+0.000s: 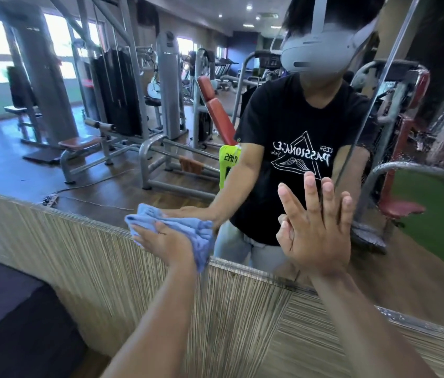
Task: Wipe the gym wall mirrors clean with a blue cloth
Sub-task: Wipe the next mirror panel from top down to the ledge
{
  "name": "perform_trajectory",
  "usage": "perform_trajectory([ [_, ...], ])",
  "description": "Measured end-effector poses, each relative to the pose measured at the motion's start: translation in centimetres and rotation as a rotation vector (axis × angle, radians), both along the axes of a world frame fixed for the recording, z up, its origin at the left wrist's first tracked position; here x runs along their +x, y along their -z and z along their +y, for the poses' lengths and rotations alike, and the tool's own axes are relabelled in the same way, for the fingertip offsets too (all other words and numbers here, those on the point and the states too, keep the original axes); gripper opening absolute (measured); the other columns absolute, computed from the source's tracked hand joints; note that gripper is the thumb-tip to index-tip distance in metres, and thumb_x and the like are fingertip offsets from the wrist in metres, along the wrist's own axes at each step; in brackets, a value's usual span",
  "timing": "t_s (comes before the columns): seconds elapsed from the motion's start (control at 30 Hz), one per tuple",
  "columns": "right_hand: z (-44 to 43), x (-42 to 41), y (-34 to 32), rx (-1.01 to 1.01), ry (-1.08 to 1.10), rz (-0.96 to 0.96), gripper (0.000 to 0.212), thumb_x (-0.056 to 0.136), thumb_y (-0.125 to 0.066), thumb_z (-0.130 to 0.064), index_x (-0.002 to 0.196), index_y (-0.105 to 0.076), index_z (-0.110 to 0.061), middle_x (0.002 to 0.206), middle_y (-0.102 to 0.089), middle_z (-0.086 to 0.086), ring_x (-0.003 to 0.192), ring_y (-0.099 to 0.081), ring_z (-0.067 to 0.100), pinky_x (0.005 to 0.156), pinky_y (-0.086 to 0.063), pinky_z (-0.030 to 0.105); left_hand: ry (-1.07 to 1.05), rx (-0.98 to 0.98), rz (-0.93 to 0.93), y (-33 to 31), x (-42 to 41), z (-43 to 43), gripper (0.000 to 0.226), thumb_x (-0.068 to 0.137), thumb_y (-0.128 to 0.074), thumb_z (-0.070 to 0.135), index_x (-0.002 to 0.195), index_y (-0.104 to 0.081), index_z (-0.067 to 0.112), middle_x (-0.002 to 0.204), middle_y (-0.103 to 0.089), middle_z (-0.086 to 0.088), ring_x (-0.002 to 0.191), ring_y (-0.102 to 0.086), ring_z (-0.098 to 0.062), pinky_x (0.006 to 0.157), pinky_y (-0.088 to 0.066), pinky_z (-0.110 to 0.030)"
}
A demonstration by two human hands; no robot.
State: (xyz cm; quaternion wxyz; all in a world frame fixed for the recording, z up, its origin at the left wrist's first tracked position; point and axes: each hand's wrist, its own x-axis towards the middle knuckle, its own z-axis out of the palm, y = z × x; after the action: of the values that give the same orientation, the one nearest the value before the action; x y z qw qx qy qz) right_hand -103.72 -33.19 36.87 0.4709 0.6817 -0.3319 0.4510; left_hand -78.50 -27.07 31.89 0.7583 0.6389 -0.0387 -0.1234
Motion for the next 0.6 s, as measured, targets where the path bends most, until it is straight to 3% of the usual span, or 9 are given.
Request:
perform_trajectory([
  [0.2,-0.1,0.1,0.1,-0.020,0.027,0.002,0.065,0.095,-0.045,-0.036,0.159,-0.038,-0.028,0.165,-0.032,0.013,0.156,-0.021,0.034,0.126,-0.015,0.055,-0.092,-0.098,-0.019,-0.7,2.1,0.5,0.056,0.110,-0.035,0.020,0.160,-0.013,0.013,0.167,-0.006,-0.015,0.155,-0.007,-0.027,0.114,-0.008,-0.020],
  [0.27,-0.2,0.3,0.0,-0.035,0.038,0.009,0.066,0.094,-0.044,-0.037,0.159,-0.038,-0.028,0.165,-0.033,0.013,0.155,-0.023,0.034,0.126,-0.016,0.056,-0.075,-0.082,-0.011,-0.5,0.4,0.5,0.056,0.110,-0.035,0.023,0.161,-0.013,0.015,0.168,-0.007,-0.013,0.155,-0.010,-0.027,0.118,-0.008,-0.024],
  [0.37,-0.3,0.3,0.1,-0.042,0.037,0.004,0.066,0.093,-0.043,-0.037,0.158,-0.039,-0.027,0.165,-0.034,0.014,0.154,-0.024,0.035,0.125,-0.018,0.056,0.004,-0.047,0.013,-0.1,-4.6,0.4,0.058,0.109,-0.035,0.025,0.161,-0.010,0.017,0.168,-0.005,-0.016,0.154,-0.011,-0.031,0.125,-0.015,-0.044],
  [0.5,-0.2,0.2,0.1,-0.026,0.023,0.004,0.064,0.094,-0.044,-0.035,0.158,-0.040,-0.028,0.165,-0.034,0.014,0.155,-0.024,0.035,0.125,-0.019,0.056,0.158,-0.082,0.015,-1.1,-13.6,1.7,0.063,0.108,-0.036,0.027,0.161,-0.003,0.023,0.168,0.012,-0.004,0.155,0.005,-0.019,0.120,-0.008,-0.029],
  [0.6,0.0,0.0,-0.1,0.000,-0.001,0.005,0.060,0.097,-0.043,-0.034,0.157,-0.042,-0.028,0.165,-0.032,0.013,0.156,-0.020,0.033,0.126,-0.017,0.055,0.215,-0.109,0.071,-1.2,-13.9,1.5,0.063,0.108,-0.035,0.027,0.161,-0.001,0.028,0.168,0.015,0.003,0.155,0.009,-0.015,0.120,-0.012,-0.031],
])
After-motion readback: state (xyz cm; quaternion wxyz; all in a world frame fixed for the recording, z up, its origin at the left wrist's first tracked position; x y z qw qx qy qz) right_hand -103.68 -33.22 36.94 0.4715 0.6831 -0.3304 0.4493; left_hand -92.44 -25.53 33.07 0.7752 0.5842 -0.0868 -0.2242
